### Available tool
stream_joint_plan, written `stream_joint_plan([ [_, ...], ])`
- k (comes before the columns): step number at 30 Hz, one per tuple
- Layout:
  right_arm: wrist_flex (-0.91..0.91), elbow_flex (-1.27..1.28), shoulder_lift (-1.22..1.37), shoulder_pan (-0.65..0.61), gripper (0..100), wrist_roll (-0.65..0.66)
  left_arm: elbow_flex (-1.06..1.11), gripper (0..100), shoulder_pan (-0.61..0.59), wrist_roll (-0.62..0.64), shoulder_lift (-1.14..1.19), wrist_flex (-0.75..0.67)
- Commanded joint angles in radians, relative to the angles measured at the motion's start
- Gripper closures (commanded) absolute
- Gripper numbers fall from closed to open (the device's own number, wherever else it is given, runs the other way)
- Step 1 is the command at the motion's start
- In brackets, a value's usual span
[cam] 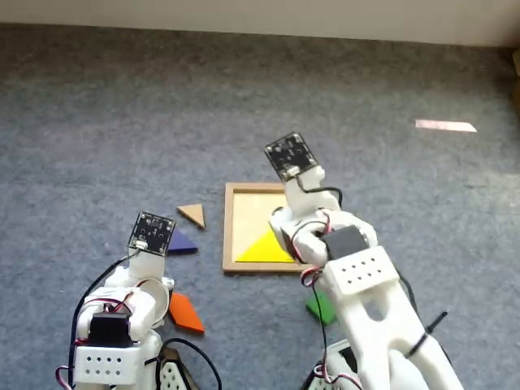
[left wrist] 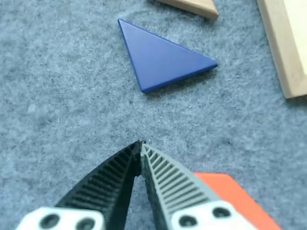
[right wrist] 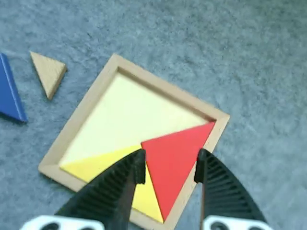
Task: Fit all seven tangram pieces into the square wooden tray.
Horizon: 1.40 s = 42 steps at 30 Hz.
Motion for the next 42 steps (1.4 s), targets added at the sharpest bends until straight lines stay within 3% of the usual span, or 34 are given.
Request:
stream_joint_plan([
  [1,0.196,-0.012,-0.076,0.016,82.1,-0.071,0.021,99,-0.013,-0.003,-0.045,0.012],
  [6,0.378,-0.01,-0.056,0.013,81.9,-0.08,0.021,99,-0.013,-0.003,-0.045,0.012],
  [12,0.499,-0.002,0.031,0.019,69.0,-0.077,0.021,99,-0.013,-0.003,-0.045,0.012],
  [15,0.545,-0.004,0.102,0.012,68.0,-0.074,0.021,99,-0.013,-0.003,-0.045,0.012],
  [19,0.555,-0.002,0.176,0.005,68.0,0.02,0.021,99,-0.013,-0.003,-0.045,0.012],
  [29,0.423,-0.005,0.229,0.229,68.0,0.052,0.021,99,-0.015,-0.003,-0.045,0.012],
  [42,0.191,0.166,0.24,0.36,68.0,0.129,0.021,99,-0.015,-0.003,-0.045,0.012],
])
